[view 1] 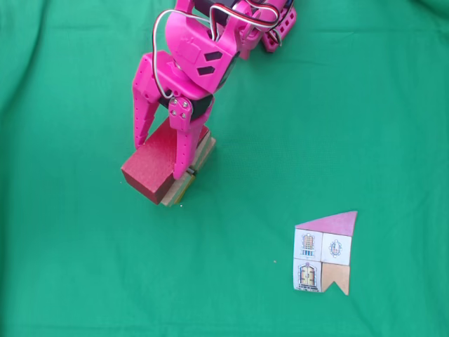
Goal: Grasp some building blocks and build the house on the picture.
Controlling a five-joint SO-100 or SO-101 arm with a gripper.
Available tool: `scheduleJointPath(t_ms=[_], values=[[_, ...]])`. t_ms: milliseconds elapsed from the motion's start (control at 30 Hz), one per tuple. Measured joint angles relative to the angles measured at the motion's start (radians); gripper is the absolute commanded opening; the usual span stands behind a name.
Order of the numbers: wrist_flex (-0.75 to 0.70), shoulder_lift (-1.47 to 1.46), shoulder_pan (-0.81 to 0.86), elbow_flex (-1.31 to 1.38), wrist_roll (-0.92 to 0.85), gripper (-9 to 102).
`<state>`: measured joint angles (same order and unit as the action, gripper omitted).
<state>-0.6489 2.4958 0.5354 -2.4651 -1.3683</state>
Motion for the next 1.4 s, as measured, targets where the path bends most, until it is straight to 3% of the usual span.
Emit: scheduleJointPath(t_ms=[333,1033,1400], values=[[0.003,0.005,0.002,0.0,0.0,35],[0.006,0.167,-0.015,0.0,0.0,34],[0.006,0.221,-0.149,-0.017,0.003,31]])
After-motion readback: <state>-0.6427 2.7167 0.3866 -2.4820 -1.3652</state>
